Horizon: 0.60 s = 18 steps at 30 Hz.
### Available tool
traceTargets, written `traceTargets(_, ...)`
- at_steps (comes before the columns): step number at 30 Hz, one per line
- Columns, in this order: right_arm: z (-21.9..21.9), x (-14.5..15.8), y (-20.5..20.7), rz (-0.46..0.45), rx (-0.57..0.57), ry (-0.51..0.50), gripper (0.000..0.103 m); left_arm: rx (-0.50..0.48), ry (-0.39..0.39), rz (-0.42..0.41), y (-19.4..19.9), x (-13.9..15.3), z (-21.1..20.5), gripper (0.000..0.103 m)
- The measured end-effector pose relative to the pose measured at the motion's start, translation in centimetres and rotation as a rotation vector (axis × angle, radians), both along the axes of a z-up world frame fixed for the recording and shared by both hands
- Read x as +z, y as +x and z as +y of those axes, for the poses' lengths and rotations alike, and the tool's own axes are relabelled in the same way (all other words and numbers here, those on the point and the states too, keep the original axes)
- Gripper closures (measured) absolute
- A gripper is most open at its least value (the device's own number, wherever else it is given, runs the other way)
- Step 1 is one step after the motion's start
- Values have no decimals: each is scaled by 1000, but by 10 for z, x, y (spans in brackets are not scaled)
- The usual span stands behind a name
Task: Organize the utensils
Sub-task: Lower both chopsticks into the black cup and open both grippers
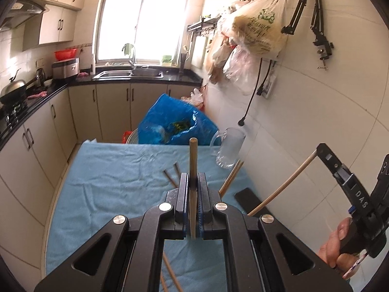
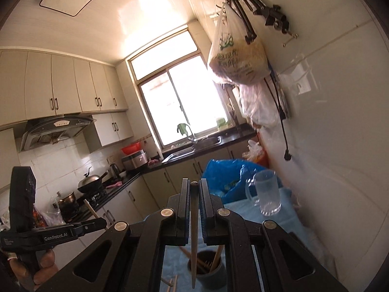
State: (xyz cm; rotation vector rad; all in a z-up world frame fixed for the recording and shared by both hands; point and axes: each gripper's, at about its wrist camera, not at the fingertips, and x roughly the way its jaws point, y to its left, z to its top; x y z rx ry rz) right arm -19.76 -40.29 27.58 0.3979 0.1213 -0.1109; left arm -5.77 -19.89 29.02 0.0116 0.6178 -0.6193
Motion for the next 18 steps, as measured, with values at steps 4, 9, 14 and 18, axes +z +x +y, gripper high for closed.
traceTargets(4, -7, 6, 13, -1, -15, -4, 95, -14, -7, -5, 10, 7, -19, 97)
traceTargets(9, -13, 5, 31, 12, -28, -2, 95, -5, -12, -4, 25, 4, -33, 97)
traceTargets(14, -24, -7, 48, 41, -35, 11, 95, 15, 4, 30, 43, -13, -44, 97)
traceTargets(18, -32, -18, 62, 72, -39, 24, 95, 21, 19, 72, 55, -29, -52, 97)
